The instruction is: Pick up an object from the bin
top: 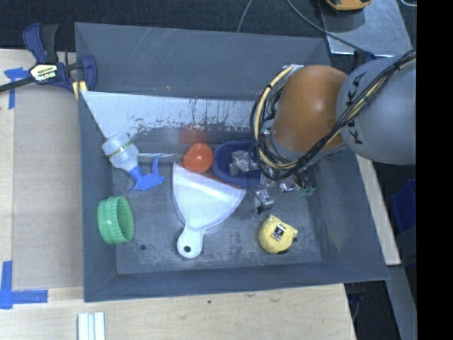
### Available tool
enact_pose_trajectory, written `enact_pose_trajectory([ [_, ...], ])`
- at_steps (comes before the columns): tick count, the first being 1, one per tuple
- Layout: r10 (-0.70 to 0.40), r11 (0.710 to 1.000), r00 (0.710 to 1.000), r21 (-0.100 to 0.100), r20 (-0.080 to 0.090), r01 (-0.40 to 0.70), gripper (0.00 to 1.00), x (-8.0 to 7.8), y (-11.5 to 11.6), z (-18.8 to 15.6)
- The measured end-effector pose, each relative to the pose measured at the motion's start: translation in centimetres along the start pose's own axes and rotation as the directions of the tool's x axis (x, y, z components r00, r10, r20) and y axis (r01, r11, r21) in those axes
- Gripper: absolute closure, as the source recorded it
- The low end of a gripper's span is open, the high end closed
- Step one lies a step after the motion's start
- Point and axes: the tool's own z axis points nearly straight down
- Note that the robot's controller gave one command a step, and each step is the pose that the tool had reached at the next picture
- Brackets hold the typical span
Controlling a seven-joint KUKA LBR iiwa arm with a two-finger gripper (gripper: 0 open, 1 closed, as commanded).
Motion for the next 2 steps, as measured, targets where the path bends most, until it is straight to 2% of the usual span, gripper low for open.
enact_pose_trajectory([
  [1,0.003,1.000,1.000,0.004,0.005,-0.003,0.00,-0.02,-0.33,-0.39],
  [2,0.001,1.000,1.000,0.004,0.005,-0.001,1.00,-0.03,-0.33,-0.40],
])
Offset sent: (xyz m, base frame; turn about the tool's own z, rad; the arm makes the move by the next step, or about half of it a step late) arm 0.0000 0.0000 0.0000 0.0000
